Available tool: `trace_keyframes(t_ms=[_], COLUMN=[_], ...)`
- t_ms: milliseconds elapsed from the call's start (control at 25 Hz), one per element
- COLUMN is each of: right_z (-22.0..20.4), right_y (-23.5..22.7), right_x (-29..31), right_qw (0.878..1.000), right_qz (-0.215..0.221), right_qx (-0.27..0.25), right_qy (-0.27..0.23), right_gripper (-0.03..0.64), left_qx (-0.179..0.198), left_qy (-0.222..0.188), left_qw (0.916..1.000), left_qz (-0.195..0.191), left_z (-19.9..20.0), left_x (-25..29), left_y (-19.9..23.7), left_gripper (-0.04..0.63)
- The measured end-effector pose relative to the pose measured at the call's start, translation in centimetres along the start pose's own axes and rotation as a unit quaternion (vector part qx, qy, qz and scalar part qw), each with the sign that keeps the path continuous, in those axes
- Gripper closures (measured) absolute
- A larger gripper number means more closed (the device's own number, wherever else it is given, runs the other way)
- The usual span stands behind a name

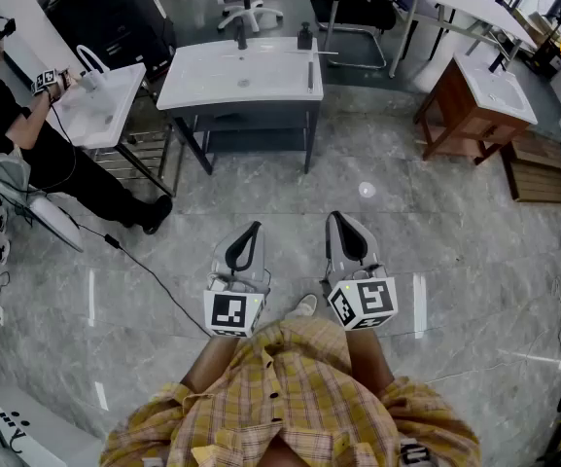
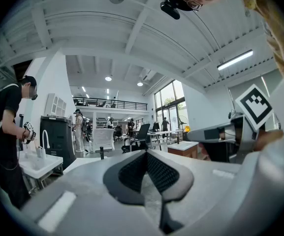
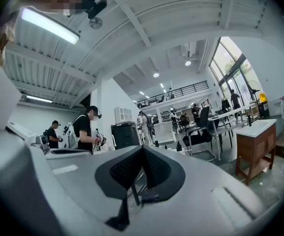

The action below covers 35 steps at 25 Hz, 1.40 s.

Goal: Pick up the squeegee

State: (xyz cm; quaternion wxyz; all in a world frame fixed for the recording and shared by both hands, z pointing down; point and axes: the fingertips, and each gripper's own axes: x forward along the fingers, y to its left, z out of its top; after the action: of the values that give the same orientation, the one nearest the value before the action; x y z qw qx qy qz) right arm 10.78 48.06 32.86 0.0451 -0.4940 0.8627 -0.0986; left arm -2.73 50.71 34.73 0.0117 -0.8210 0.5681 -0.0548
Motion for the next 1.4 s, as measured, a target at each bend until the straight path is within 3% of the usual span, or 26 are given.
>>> trace_keyframes(t_ms=[400,840,1120,1400], right_z=[0.3,-0.7,-0.4,0.1], right_y=[-5.4,-8.0,-10.9,-14.0], right_x=[1.0,3.5,9.6,20.4], right_qw=[0.999,1.000,1.000,0.999], right_qz=[0.031,0.023,0.014,0.000], right_qx=[0.008,0.012,0.005,-0.004], right_qy=[0.000,0.013,0.024,0.036], right_gripper=[0.615,0.615,0.615,0.615], left_qx=[-0.026,-0.035,-0.039,-0.049], left_qy=[0.006,0.024,0.016,0.008], left_qw=[0.9991,0.9989,0.9991,0.9988], left_qz=[0.033,0.021,0.008,-0.002], left_z=[-0.8,-2.4,-2.6,-2.0], left_x=[4.1,8.4,15.4,25.3], left_y=[-2.7,-2.4,0.0,6.5], left_gripper=[0.595,0.595,0.595,0.595])
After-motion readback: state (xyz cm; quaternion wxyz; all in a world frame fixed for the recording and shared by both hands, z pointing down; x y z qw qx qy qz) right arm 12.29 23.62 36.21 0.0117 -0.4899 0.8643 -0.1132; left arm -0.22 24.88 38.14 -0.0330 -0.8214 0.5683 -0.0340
